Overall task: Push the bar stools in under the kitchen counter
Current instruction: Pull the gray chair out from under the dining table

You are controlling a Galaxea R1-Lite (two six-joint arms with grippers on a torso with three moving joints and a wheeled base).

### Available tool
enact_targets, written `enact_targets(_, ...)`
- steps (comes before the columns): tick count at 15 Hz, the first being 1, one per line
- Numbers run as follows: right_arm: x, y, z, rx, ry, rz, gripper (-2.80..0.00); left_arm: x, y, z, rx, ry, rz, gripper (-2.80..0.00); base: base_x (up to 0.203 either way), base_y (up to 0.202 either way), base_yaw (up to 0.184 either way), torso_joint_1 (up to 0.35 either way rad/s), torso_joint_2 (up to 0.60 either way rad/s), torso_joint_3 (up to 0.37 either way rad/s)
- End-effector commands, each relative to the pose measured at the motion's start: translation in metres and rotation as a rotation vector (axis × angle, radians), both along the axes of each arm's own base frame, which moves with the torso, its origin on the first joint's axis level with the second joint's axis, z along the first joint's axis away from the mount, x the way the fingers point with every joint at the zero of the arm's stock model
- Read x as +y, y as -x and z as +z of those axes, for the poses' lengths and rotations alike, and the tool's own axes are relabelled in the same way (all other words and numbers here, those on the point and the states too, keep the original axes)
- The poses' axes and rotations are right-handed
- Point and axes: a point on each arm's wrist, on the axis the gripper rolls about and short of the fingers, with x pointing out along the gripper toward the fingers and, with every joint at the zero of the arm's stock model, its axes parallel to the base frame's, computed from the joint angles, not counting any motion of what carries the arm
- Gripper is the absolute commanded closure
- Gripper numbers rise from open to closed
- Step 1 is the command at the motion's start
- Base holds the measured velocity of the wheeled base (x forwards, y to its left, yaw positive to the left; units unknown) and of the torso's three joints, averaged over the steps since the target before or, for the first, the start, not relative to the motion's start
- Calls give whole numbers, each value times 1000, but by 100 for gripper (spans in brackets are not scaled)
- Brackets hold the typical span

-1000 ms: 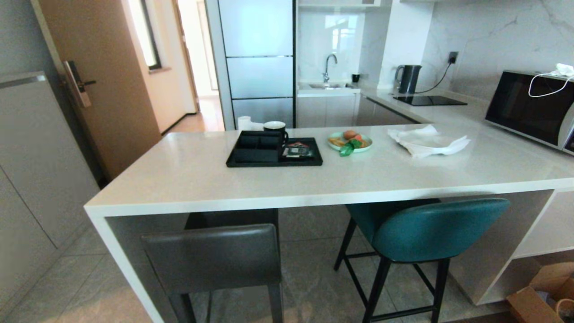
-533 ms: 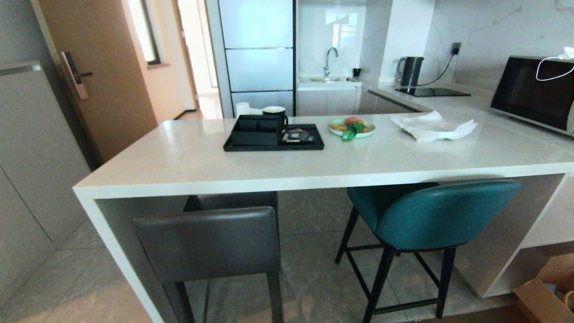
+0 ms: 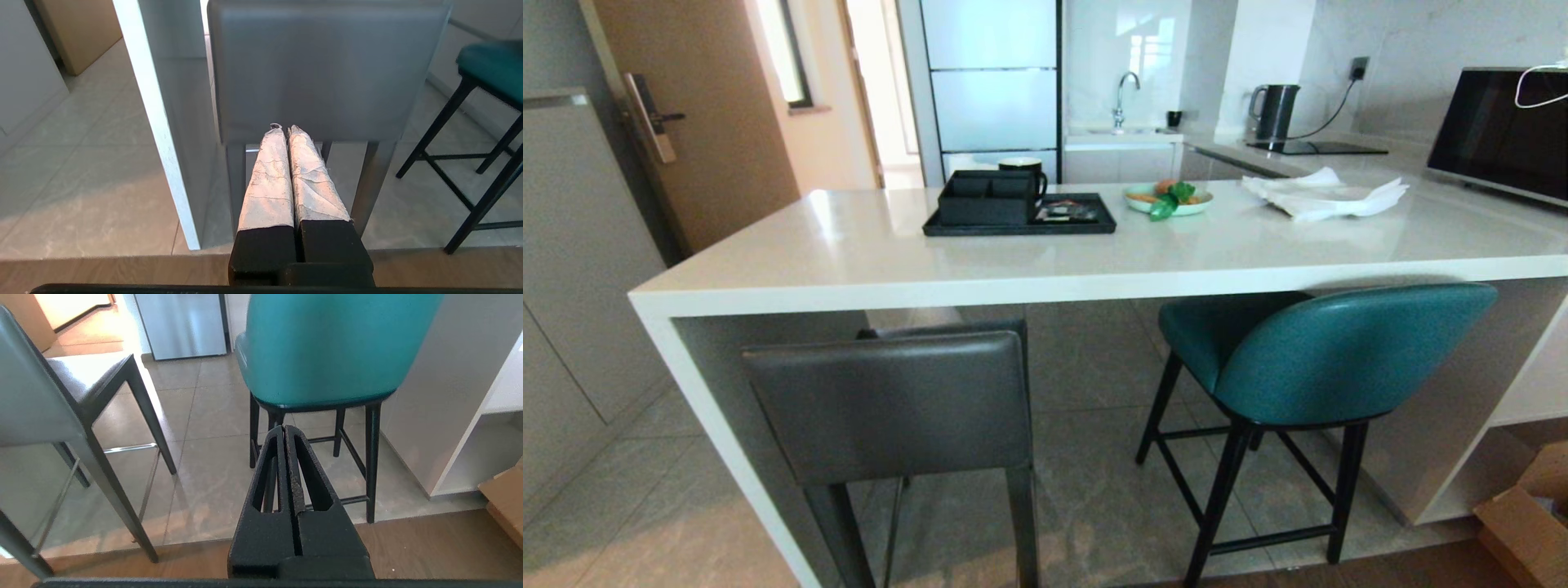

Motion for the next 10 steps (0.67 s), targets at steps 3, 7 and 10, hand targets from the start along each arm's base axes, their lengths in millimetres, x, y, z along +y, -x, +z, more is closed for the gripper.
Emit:
enact_targets(3, 0, 0, -1, 4, -1, -1, 0, 0, 0, -1, 4, 0, 0, 0, 0, 0, 0, -181, 467, 289)
enact_targets(7, 0, 0, -1, 4, -1, -1, 0, 0, 0, -1, 3, 0, 0, 0, 0, 0, 0, -159, 458, 297)
enact_targets(10, 0, 0, -1, 4, -1, -1, 0, 0, 0, -1, 5, 0, 0, 0, 0, 0, 0, -129, 451, 314)
